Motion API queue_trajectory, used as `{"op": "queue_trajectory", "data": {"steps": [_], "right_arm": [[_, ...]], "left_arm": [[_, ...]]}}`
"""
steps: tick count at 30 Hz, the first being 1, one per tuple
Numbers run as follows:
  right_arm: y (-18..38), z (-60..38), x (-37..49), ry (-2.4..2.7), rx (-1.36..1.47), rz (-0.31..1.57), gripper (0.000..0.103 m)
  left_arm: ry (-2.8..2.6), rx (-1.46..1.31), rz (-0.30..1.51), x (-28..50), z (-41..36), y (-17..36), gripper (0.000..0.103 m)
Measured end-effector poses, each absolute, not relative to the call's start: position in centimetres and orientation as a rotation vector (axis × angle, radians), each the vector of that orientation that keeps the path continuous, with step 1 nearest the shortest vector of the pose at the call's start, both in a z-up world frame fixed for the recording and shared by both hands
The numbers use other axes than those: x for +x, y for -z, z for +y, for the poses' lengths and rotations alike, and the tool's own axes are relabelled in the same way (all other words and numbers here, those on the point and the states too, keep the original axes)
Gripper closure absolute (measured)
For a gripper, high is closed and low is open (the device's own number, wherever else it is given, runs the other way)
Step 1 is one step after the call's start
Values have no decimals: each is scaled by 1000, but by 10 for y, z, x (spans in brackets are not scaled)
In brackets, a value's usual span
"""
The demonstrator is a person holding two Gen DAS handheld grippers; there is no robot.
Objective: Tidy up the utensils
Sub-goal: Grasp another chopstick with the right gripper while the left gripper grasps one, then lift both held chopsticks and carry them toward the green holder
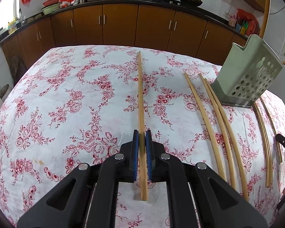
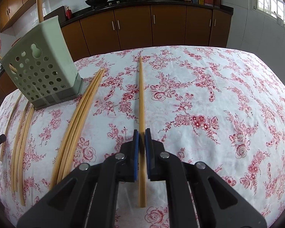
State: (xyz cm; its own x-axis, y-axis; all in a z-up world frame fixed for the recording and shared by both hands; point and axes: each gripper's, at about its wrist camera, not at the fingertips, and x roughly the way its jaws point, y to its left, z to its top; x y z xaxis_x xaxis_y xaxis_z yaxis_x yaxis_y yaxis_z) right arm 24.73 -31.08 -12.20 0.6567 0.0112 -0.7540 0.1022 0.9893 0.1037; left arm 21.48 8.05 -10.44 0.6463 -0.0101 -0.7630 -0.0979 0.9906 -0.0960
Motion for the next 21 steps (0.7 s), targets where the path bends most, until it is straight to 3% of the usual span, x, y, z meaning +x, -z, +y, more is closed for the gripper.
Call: {"op": "queue_trajectory", "data": {"steps": [21], "right_arm": [[122,-310,248,52,143,854,95]], "left_arm": [[-47,-144,865,214,81,104,95]]}}
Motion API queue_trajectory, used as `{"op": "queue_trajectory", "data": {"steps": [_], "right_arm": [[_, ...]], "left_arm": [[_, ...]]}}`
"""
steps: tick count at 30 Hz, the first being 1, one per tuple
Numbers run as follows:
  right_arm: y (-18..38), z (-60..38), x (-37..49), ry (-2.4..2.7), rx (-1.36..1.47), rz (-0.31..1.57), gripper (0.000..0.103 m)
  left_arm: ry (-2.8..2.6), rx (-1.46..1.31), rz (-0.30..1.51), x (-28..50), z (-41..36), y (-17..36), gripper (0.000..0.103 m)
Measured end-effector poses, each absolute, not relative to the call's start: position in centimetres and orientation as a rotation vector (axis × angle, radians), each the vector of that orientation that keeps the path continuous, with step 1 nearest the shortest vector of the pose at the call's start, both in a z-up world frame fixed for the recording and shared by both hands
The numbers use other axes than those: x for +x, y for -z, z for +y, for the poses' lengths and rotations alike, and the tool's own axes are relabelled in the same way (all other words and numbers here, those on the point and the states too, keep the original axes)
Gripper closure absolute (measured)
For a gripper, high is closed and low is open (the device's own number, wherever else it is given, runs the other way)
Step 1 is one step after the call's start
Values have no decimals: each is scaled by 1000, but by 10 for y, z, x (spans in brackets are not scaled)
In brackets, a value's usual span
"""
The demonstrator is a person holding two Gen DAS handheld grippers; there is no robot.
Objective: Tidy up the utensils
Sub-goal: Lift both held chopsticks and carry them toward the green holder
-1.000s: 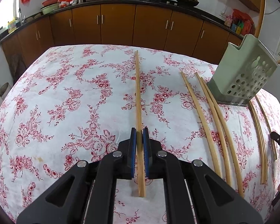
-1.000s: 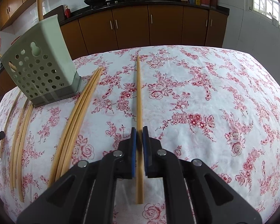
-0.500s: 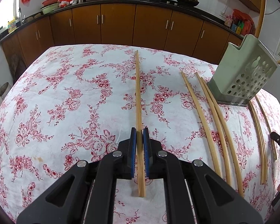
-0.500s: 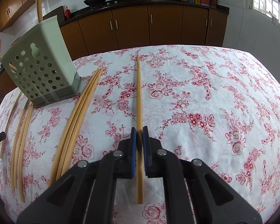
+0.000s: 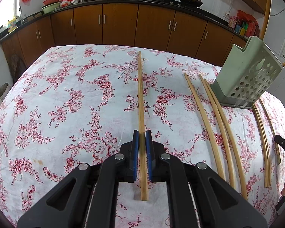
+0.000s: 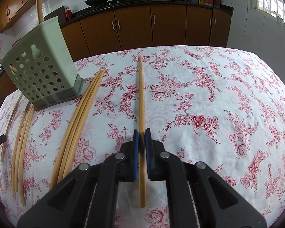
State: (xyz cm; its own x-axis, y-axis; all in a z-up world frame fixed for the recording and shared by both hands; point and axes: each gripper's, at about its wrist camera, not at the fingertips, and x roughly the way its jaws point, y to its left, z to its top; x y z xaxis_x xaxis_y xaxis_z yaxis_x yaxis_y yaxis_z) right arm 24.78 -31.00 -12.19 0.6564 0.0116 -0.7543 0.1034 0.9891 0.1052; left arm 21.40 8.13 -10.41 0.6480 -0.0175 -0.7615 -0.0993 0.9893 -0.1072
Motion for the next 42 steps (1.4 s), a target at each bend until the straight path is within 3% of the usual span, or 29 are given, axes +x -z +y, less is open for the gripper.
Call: {"op": "queue_trajectory", "data": {"steps": [24,42], "right_arm": [[111,-307,220,51,116,824,95],[3,-344,191,66,181,491,95]], "left_arm": [[-56,-81,880,182,73,99,96],[-10,-202,479,151,93,-35,96]]}}
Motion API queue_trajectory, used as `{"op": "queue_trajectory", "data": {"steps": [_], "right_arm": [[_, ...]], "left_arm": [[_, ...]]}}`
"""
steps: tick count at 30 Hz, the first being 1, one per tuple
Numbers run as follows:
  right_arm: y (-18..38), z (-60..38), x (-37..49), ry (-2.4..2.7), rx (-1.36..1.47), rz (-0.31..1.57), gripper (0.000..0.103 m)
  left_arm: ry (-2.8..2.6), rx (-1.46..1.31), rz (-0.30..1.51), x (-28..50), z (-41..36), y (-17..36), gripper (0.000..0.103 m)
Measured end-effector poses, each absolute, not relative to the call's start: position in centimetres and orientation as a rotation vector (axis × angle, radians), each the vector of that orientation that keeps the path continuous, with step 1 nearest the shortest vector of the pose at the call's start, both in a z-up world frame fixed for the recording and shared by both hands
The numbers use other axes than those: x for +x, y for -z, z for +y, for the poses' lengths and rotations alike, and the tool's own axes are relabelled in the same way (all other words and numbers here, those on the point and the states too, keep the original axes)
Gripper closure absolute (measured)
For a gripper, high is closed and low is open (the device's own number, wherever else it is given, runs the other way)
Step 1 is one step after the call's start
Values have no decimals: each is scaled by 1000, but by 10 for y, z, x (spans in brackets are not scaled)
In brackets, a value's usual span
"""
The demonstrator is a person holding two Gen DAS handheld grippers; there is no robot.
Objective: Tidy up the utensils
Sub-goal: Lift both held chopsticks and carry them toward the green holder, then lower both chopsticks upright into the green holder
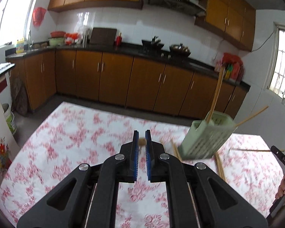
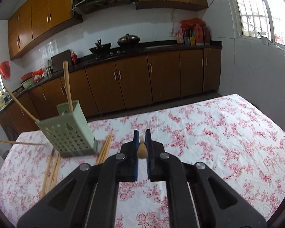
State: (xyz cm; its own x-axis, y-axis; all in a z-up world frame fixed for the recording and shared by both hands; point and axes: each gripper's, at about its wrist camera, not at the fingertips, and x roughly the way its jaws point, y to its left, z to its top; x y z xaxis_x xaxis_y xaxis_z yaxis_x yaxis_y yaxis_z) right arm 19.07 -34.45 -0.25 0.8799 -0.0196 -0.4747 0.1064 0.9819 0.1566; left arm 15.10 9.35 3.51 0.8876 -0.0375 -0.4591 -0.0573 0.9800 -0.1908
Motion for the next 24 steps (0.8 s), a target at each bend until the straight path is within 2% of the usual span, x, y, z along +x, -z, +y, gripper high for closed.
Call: {"op": "queue_trajectory", "data": {"steps": [17,24], "right_arm": [[-38,-346,189,44,185,413,95],[-74,-339,175,-37,209,379,95]], "left_arm": [[-4,-190,414,151,89,-63,96],[57,-192,375,139,76,-88,96]]}}
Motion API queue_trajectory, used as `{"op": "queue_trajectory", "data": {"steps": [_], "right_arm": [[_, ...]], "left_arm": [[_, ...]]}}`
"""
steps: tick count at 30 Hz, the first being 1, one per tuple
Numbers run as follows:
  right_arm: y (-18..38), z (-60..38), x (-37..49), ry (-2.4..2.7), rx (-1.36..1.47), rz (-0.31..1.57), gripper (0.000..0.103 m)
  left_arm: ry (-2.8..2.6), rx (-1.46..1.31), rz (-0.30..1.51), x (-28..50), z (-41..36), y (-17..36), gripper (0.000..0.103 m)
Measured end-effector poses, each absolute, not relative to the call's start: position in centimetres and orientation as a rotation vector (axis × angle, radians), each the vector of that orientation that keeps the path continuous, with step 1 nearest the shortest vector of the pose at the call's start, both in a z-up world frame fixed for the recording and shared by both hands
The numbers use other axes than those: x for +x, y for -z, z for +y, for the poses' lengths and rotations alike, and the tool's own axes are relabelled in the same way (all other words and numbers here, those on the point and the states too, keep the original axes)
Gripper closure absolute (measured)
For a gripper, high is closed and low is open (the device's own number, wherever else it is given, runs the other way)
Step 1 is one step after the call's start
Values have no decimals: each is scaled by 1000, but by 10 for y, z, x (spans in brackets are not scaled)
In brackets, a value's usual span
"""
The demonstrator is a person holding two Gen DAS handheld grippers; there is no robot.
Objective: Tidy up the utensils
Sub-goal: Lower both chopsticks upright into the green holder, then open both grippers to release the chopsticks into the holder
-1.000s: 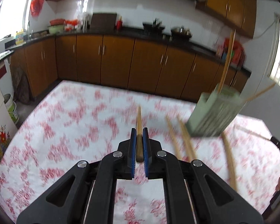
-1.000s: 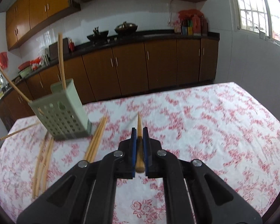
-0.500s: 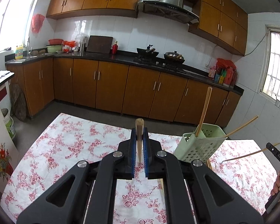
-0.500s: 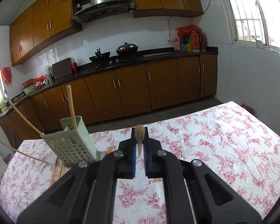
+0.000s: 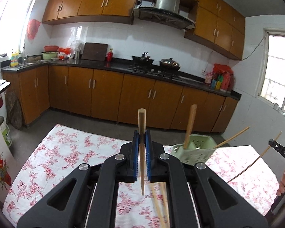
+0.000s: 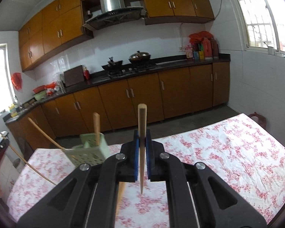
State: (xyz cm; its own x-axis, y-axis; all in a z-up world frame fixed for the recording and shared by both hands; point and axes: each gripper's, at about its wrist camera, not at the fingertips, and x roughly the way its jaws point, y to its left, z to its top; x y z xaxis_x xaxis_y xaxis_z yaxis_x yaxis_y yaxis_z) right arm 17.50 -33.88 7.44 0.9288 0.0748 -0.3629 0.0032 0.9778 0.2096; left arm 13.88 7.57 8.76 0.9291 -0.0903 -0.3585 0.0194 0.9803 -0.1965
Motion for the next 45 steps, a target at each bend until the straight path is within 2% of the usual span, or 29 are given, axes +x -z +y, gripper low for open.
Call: {"op": "queue_trajectory", "data": {"steps": [12,20,25,33,41,45], "right_arm": [[-143,-305,166,-220,258,221,95],[-162,-285,199,-192,242,130,95],[-153,-276,229,-173,233,139,96],[-115,-262,262,-172,218,248,95],[-97,-257,269,-176,211,287,95],[-94,-259,266,-171,215,292,92]], "left_arm": [[150,-220,245,140,32,-144,96],[118,-244,149,170,11,-175,96],[83,-247,130,190,4,-161,96],[79,-282,238,216,2,-120,96],[93,-274,293,220,2,-105,96],[94,-287,311,223,3,-105,96]]}}
